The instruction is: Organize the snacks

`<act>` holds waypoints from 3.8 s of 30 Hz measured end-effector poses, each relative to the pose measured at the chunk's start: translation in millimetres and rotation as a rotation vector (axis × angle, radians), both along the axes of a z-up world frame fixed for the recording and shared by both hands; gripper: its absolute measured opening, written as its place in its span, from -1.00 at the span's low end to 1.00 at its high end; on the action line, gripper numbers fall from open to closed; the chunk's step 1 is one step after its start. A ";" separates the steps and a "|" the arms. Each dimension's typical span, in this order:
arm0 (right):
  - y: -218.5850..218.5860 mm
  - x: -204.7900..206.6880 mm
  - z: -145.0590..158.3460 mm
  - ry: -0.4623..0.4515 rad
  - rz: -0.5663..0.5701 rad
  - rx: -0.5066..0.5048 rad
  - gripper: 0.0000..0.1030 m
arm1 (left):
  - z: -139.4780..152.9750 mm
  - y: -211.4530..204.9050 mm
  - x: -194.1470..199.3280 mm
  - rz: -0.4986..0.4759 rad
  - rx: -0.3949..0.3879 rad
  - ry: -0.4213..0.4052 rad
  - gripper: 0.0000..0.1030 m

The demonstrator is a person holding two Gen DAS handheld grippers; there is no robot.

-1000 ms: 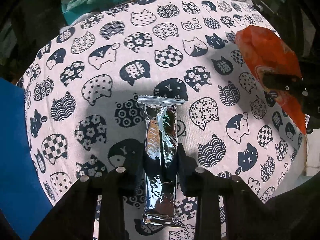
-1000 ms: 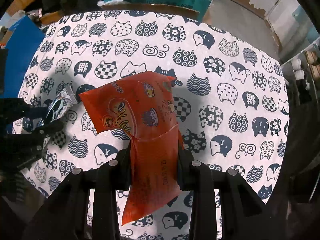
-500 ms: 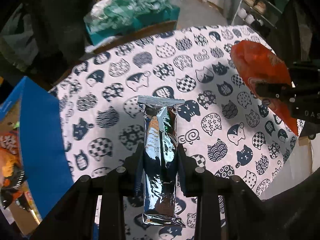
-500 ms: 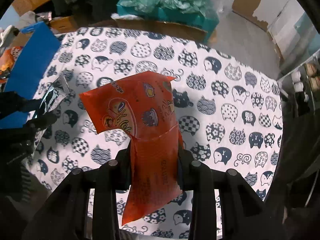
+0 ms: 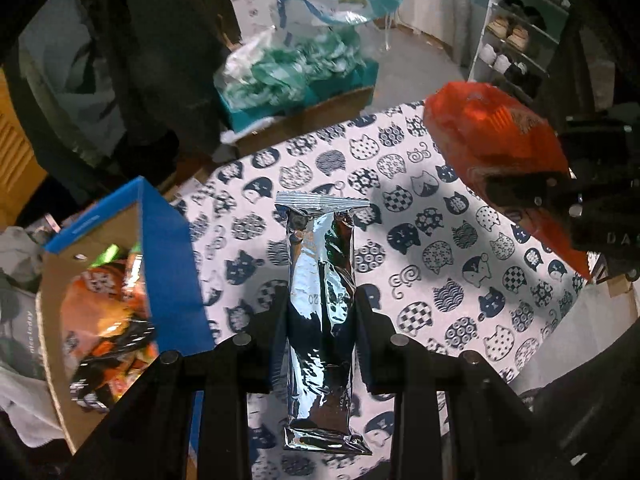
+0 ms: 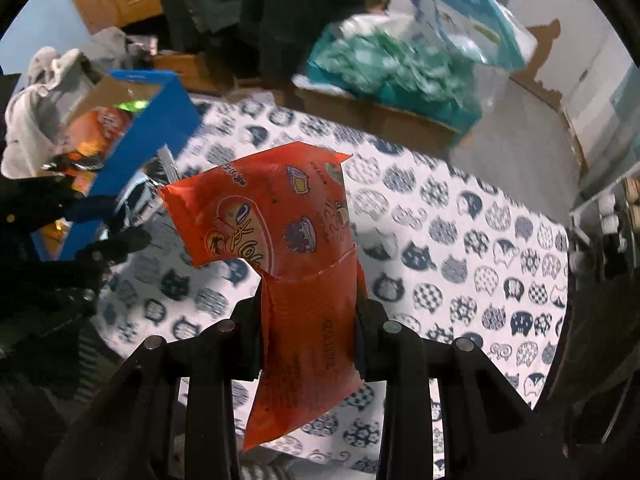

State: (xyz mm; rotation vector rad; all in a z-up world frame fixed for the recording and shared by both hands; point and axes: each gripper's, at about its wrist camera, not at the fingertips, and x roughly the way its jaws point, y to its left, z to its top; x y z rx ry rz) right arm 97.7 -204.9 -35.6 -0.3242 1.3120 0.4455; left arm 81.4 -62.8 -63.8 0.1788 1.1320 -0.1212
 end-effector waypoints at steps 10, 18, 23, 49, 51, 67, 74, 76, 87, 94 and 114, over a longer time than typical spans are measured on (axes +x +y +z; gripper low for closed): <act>44.3 7.0 13.0 -0.014 0.045 0.036 -0.39 | 29.5 48.1 -17.7 0.051 0.007 -0.066 -0.41; 91.9 12.5 21.4 -0.018 0.113 0.084 -0.39 | 43.4 98.6 -30.2 0.131 -0.028 -0.106 -0.41; 128.4 18.2 22.1 -0.020 0.163 0.083 -0.39 | 45.3 131.8 -38.5 0.170 -0.033 -0.118 -0.41; 284.4 60.3 -25.1 0.018 0.330 0.028 -0.39 | -0.4 258.8 -50.7 0.406 -0.054 -0.063 -0.41; 290.7 64.5 -30.5 0.027 0.335 0.026 -0.39 | -1.4 260.7 -51.4 0.406 -0.065 -0.065 -0.41; 305.8 66.8 -26.1 0.008 0.364 0.059 0.03 | 14.8 273.4 -59.7 0.462 -0.074 -0.117 0.44; 285.1 52.7 6.5 -0.031 0.329 0.110 0.14 | 36.6 261.2 -70.5 0.429 -0.046 -0.165 0.49; 276.6 46.0 14.2 -0.040 0.316 0.117 0.16 | 40.9 258.1 -72.6 0.423 -0.034 -0.176 0.54; 226.7 6.8 47.2 -0.083 0.238 0.149 0.39 | 66.1 231.5 -85.5 0.387 -0.014 -0.231 0.69; 198.5 -12.9 63.9 -0.131 0.196 0.151 0.43 | 67.8 216.3 -94.3 0.374 -0.014 -0.230 0.74; 151.9 -29.0 65.0 -0.145 0.150 0.151 0.43 | 72.8 185.8 -100.8 0.379 0.005 -0.276 0.93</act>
